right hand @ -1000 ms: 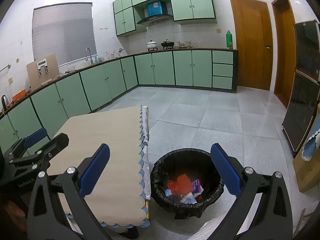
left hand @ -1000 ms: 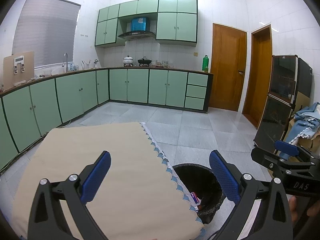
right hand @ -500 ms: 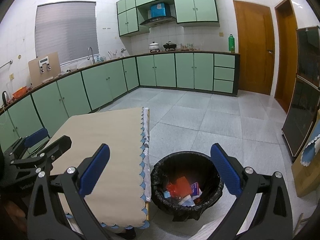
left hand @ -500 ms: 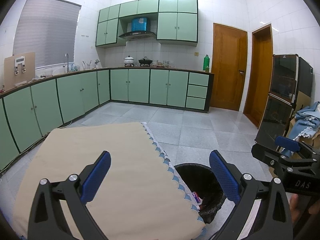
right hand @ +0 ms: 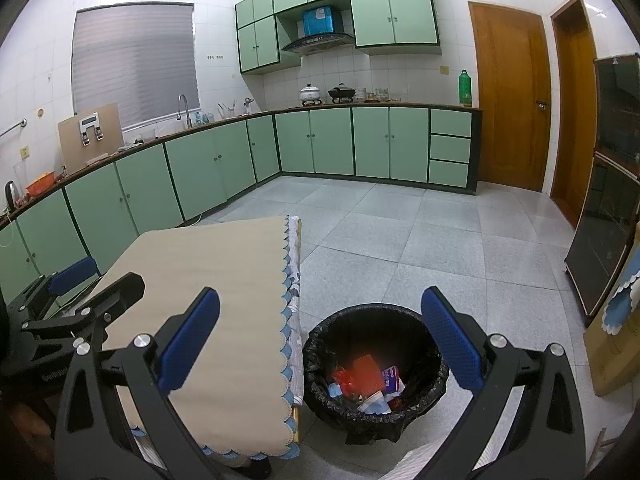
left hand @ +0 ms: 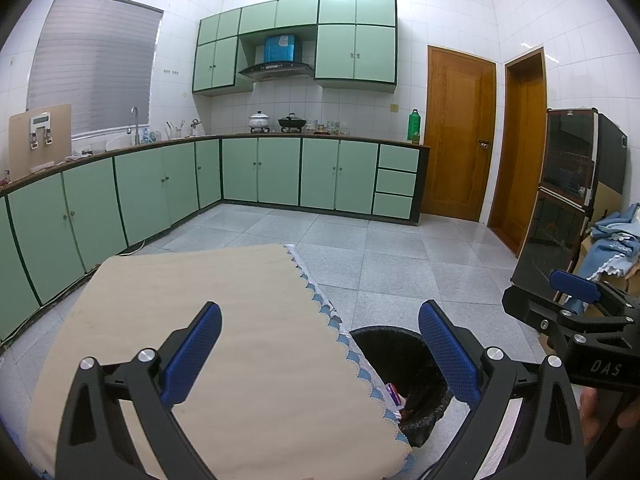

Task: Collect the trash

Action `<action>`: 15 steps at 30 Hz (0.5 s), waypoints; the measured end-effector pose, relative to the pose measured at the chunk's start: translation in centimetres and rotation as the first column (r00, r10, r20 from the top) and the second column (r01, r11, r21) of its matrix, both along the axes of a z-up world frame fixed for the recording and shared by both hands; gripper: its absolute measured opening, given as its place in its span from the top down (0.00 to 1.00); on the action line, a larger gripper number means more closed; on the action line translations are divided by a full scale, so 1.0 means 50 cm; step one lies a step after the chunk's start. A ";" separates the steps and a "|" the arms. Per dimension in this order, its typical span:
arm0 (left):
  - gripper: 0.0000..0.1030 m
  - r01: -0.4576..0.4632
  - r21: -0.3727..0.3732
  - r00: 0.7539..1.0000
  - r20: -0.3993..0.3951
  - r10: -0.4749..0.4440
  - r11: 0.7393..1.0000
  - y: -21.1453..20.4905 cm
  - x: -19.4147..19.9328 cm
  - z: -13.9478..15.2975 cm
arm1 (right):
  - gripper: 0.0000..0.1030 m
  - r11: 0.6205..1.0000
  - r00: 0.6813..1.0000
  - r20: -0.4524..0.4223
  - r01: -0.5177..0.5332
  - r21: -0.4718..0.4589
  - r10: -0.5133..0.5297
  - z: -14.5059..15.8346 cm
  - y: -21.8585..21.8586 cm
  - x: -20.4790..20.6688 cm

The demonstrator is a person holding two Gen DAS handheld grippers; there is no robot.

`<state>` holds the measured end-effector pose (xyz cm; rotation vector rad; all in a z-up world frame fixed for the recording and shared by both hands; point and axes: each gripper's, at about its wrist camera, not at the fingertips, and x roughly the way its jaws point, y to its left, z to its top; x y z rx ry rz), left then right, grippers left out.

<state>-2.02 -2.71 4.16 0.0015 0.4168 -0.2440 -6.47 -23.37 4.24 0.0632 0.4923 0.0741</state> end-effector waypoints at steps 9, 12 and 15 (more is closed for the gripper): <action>0.06 0.000 0.001 1.000 0.001 0.000 1.000 0.003 0.000 -0.001 | 0.05 1.000 1.000 0.001 -0.002 -0.001 0.002 -0.002 0.001 0.001; 0.06 -0.002 0.002 1.000 0.002 0.002 1.000 0.008 0.000 -0.003 | 0.05 1.000 1.000 0.001 -0.002 -0.001 0.002 -0.003 0.001 0.002; 0.06 -0.001 0.002 1.000 0.001 0.001 1.000 0.008 0.000 -0.003 | 0.05 1.000 1.000 0.002 -0.001 -0.001 0.001 -0.003 0.001 0.001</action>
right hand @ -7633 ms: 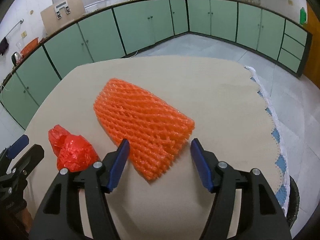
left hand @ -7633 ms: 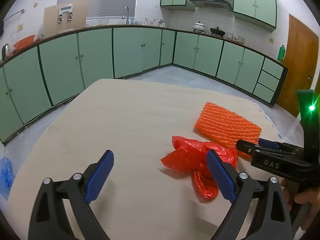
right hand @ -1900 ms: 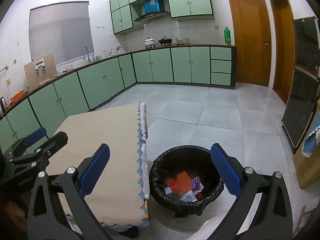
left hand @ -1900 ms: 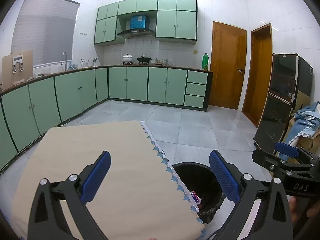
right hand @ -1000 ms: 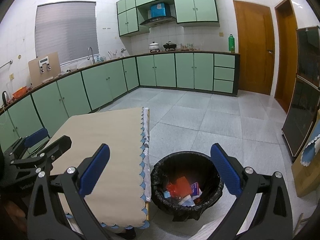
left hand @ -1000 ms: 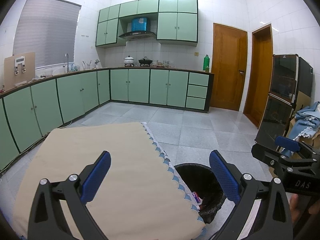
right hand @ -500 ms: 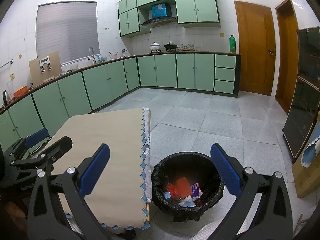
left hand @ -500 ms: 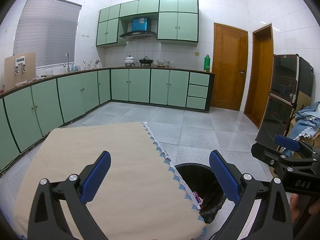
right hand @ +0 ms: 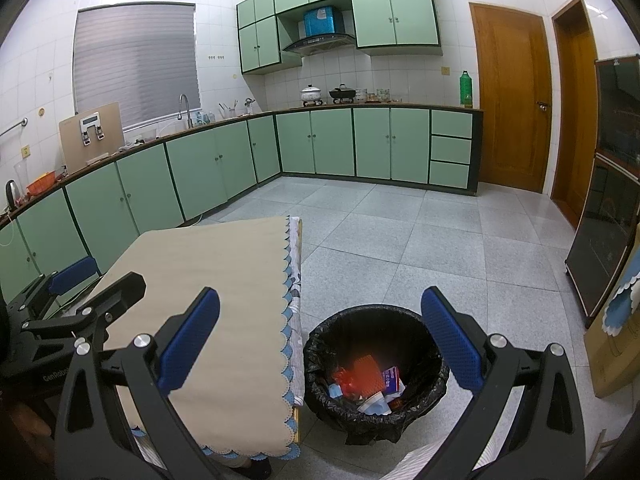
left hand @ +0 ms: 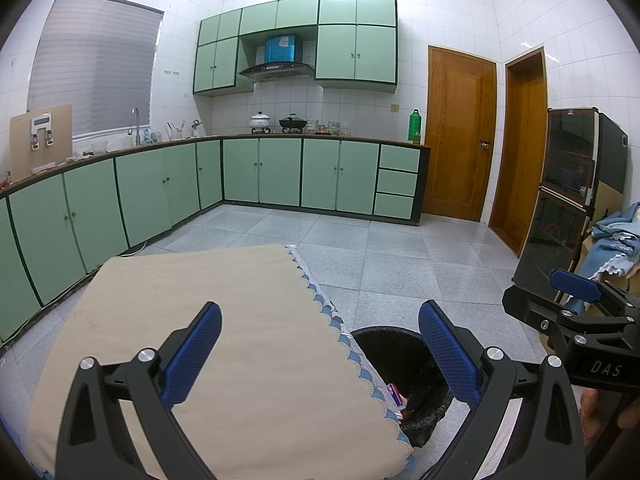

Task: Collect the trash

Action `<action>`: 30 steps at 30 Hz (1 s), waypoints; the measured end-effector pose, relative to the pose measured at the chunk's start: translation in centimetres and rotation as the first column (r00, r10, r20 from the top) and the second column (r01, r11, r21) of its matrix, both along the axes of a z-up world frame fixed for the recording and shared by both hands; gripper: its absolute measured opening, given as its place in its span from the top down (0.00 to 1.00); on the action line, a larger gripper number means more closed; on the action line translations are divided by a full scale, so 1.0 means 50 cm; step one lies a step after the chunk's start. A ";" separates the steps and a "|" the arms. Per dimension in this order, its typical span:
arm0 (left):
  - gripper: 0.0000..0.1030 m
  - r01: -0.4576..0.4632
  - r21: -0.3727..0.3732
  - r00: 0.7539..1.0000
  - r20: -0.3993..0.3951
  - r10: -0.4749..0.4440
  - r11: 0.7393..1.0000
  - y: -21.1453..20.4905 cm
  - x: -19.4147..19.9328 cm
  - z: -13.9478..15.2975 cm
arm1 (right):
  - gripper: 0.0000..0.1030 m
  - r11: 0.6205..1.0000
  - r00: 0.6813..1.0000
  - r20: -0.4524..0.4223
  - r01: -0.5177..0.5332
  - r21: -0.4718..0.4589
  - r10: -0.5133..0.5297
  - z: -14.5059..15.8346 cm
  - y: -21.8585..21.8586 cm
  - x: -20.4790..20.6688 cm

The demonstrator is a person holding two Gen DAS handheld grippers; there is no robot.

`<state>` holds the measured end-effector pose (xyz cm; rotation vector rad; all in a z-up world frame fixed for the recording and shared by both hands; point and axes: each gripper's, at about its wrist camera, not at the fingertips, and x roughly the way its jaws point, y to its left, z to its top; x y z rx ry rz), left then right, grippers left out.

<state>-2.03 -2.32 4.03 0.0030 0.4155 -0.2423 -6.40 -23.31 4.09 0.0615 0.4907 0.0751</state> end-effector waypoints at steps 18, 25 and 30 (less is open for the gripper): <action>0.06 -0.002 0.002 1.000 0.000 0.002 1.000 0.002 0.000 0.000 | 0.05 1.000 1.000 0.000 0.000 0.001 0.000 -0.001 0.000 0.000; 0.06 -0.001 0.003 1.000 0.000 0.001 1.000 0.003 0.000 0.001 | 0.05 1.000 1.000 0.000 0.000 0.001 0.000 -0.001 -0.001 0.000; 0.06 -0.004 0.002 1.000 0.001 0.004 1.000 0.006 -0.001 0.001 | 0.05 1.000 1.000 -0.001 0.000 0.000 0.000 -0.001 -0.001 0.000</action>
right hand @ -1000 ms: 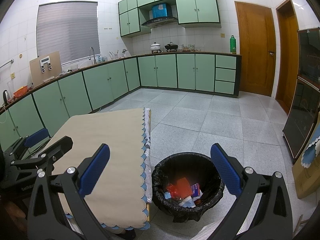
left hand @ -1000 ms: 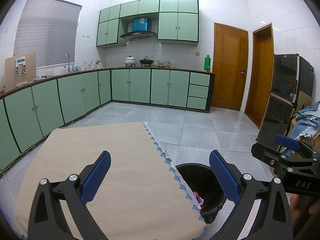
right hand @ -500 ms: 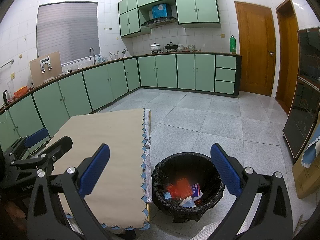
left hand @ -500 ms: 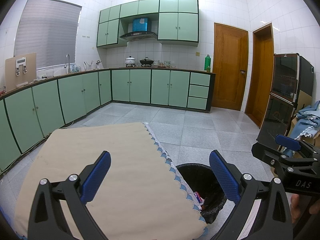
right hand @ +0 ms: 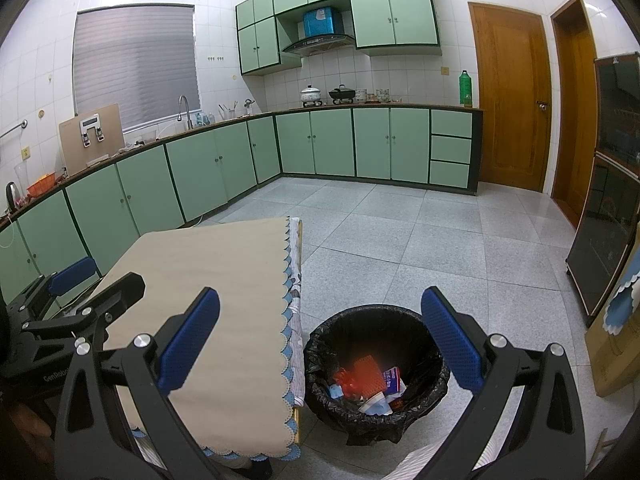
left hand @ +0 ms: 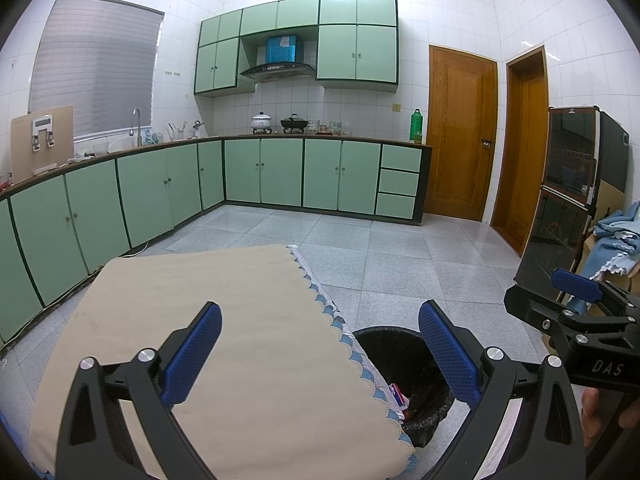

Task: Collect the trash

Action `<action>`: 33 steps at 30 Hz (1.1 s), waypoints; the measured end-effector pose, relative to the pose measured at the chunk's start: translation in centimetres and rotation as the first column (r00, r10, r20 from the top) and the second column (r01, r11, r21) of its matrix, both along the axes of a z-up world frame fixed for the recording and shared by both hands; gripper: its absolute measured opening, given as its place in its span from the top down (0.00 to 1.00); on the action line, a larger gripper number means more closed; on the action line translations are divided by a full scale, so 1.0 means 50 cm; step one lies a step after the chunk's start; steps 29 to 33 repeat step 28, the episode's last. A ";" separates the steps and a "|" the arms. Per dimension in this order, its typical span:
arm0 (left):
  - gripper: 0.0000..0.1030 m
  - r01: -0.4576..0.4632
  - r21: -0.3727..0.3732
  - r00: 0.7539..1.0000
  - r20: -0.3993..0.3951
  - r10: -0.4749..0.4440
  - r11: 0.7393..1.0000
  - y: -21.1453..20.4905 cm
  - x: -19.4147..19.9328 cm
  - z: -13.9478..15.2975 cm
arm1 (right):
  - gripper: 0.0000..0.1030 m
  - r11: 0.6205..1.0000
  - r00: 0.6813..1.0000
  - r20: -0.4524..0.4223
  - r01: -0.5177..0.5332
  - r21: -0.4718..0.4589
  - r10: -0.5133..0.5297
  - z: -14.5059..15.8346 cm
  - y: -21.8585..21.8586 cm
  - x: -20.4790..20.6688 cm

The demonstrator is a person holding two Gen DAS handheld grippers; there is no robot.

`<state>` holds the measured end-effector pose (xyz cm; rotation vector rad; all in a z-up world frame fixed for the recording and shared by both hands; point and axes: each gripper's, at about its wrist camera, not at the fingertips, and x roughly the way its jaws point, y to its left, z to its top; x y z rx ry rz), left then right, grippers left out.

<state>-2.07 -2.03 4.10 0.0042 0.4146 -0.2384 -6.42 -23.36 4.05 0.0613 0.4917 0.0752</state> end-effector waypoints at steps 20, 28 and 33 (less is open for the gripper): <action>0.06 -0.004 -0.005 1.000 -0.004 0.004 1.000 0.011 0.000 0.002 | 0.05 1.000 1.000 0.001 0.000 0.004 0.000 -0.001 0.000 0.005; 0.06 0.000 -0.003 1.000 -0.006 0.000 1.000 0.016 -0.001 0.006 | 0.05 1.000 1.000 0.005 -0.004 0.002 0.004 0.000 0.000 0.007; 0.06 0.000 -0.003 1.000 -0.006 0.000 1.000 0.016 -0.001 0.006 | 0.05 1.000 1.000 0.005 -0.004 0.002 0.004 0.000 0.000 0.007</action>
